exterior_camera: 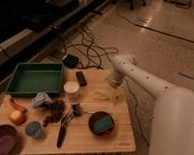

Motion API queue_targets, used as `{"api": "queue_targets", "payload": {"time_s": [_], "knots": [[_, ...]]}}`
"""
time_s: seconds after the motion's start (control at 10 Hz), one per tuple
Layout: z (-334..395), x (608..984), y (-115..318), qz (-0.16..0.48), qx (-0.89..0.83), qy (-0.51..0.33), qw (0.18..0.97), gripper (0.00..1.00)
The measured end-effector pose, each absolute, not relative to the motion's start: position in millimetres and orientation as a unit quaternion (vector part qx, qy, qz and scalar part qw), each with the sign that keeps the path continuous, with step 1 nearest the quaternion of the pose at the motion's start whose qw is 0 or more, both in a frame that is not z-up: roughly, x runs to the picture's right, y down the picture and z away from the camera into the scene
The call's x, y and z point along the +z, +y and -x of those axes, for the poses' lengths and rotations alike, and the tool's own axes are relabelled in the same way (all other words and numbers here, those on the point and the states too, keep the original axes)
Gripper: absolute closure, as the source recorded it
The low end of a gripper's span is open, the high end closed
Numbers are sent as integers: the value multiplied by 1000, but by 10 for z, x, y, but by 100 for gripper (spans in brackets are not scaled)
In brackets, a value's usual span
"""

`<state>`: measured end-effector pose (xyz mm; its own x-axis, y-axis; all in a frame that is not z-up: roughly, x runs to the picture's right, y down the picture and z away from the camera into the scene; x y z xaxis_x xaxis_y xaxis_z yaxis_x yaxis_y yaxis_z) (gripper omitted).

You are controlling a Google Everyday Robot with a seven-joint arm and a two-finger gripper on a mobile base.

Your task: Place banana in table surface

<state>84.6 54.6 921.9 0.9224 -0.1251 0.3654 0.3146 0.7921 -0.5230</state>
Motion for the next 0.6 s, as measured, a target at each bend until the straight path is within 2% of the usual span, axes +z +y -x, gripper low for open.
{"api": "queue_targets", "payload": {"time_s": [0.3,0.6], "knots": [[-757,9331,709,324,-121,-164,924,22],[-696,9397,799,338,-122,-164,919,47]]}}
